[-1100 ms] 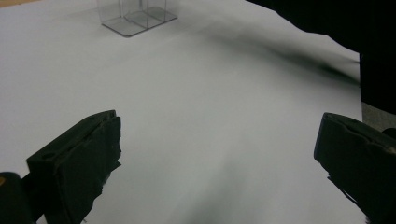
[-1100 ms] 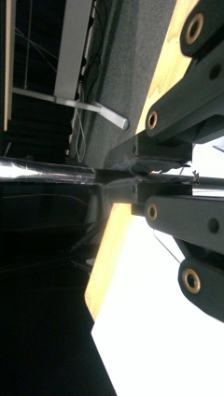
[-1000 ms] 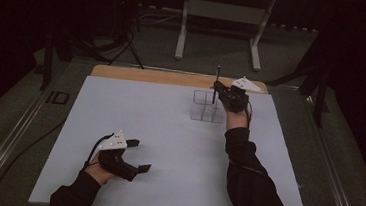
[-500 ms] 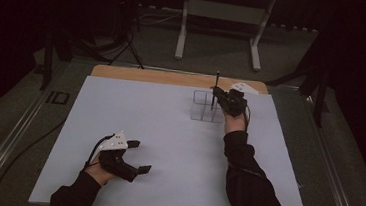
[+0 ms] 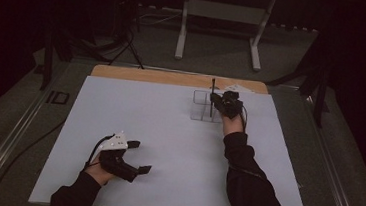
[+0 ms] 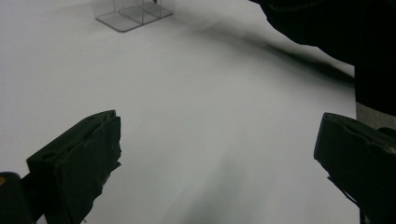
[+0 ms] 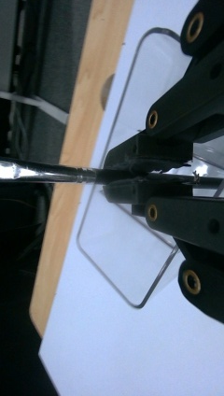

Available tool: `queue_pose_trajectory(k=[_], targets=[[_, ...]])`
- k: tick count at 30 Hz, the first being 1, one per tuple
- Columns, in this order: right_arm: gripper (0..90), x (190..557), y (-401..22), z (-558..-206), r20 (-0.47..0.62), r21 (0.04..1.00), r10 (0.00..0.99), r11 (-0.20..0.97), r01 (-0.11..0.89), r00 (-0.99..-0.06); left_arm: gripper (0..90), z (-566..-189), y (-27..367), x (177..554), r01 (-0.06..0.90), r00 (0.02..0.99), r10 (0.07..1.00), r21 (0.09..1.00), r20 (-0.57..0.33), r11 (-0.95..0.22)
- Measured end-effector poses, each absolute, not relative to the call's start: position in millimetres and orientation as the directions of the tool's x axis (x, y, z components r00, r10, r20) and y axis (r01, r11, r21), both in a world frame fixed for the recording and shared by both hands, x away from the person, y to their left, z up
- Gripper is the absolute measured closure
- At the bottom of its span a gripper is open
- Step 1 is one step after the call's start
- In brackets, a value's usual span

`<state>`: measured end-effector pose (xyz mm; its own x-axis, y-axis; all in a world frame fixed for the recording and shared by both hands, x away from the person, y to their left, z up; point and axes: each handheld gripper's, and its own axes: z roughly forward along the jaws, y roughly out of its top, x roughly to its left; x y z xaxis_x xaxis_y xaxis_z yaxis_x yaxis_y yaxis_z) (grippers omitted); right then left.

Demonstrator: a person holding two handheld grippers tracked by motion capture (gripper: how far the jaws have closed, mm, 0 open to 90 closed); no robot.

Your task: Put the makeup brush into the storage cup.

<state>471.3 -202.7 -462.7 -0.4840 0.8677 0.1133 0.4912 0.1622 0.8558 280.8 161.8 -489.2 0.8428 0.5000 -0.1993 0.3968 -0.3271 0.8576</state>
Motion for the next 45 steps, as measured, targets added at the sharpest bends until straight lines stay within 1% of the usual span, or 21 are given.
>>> queue_pose_trajectory(k=[1, 2, 4, 6, 8, 11, 13, 15, 16, 18, 20, 22, 23, 26, 32, 40, 42, 45], targets=[[80.3, 472.9, -202.6, -463.5, 0.120, 0.845, 0.864, 0.170, 0.508, -0.489, 1.9, -489.1, 161.9, 280.8, 0.396, 0.843, 0.500, 0.858, -0.199, -0.327], [75.4, 473.6, -202.3, -463.9, 0.123, 0.838, 0.864, 0.174, 0.517, -0.489, 2.0, -489.3, 161.9, 280.8, 0.396, 0.844, 0.498, 0.858, -0.200, -0.326], [60.0, 474.3, -201.6, -463.4, 0.119, 0.834, 0.864, 0.181, 0.521, -0.489, 1.9, -489.6, 161.7, 280.7, 0.396, 0.844, 0.498, 0.857, -0.197, -0.331], [58.0, 473.2, -201.4, -461.0, 0.101, 0.838, 0.874, 0.184, 0.514, -0.476, 1.9, -489.9, 161.4, 280.6, 0.396, 0.846, 0.496, 0.855, -0.197, -0.335], [54.2, 472.8, -202.6, -456.3, 0.118, 0.841, 0.873, 0.166, 0.515, -0.474, 1.9, -489.7, 161.0, 280.4, 0.393, 0.846, 0.496, 0.856, -0.194, -0.336], [44.8, 472.7, -203.0, -449.4, 0.119, 0.836, 0.874, 0.168, 0.522, -0.472, 1.9, -489.4, 160.8, 280.2, 0.393, 0.847, 0.496, 0.856, -0.193, -0.337], [36.8, 473.1, -203.5, -445.7, 0.128, 0.826, 0.875, 0.166, 0.538, -0.467, 1.9, -489.2, 160.9, 280.1, 0.392, 0.847, 0.496, 0.856, -0.193, -0.337], [33.2, 473.7, -203.9, -442.3, 0.146, 0.814, 0.871, 0.164, 0.558, -0.470, 1.9, -489.1, 160.8, 280.1, 0.393, 0.847, 0.496, 0.854, -0.192, -0.341], [29.6, 473.4, -203.7, -440.4, 0.141, 0.809, 0.874, 0.169, 0.563, -0.464, 1.9, -489.2, 160.7, 280.1, 0.393, 0.847, 0.496, 0.854, -0.192, -0.341], [27.1, 473.3, -203.4, -437.0, 0.134, 0.796, 0.874, 0.186, 0.576, -0.467, 1.9, -489.3, 160.4, 280.3, 0.395, 0.847, 0.495, 0.852, -0.193, -0.343], [21.6, 473.1, -202.8, -434.6, 0.121, 0.783, 0.879, 0.202, 0.589, -0.462, 1.9, -489.3, 160.1, 280.2, 0.394, 0.848, 0.494, 0.851, -0.192, -0.346], [17.9, 473.1, -202.1, -433.0, 0.124, 0.761, 0.876, 0.218, 0.611, -0.467, 1.9, -489.2, 160.0, 280.1, 0.394, 0.848, 0.494, 0.851, -0.191, -0.347], [14.2, 472.7, -201.6, -432.3, 0.121, 0.753, 0.878, 0.223, 0.619, -0.464, 1.9, -489.2, 160.0, 280.1, 0.394, 0.848, 0.494, 0.851, -0.191, -0.348], [10.2, 471.0, -201.1, -430.7, 0.143, 0.732, 0.871, 0.226, 0.642, -0.469, 1.9, -488.9, 160.2, 280.2, 0.394, 0.848, 0.495, 0.851, -0.190, -0.348], [9.5, 463.0, -201.6, -426.2, 0.136, 0.713, 0.863, 0.256, 0.653, -0.487, 1.9, -488.5, 160.3, 279.9, 0.393, 0.850, 0.493, 0.849, -0.188, -0.354], [9.6, 443.0, -202.3, -421.3, 0.109, 0.741, 0.848, 0.278, 0.611, -0.518, 1.9, -487.8, 160.5, 280.3, 0.392, 0.850, 0.492, 0.849, -0.188, -0.354], [9.6, 437.8, -202.6, -421.6, 0.110, 0.748, 0.842, 0.279, 0.602, -0.527, 1.9, -487.3, 161.1, 280.6, 0.400, 0.850, 0.486, 0.849, -0.203, -0.346], [9.6, 431.7, -204.8, -423.7, 0.137, 0.750, 0.824, 0.276, 0.601, -0.550, 1.9, -486.3, 161.3, 280.9, 0.397, 0.851, 0.485, 0.850, -0.199, -0.347]])
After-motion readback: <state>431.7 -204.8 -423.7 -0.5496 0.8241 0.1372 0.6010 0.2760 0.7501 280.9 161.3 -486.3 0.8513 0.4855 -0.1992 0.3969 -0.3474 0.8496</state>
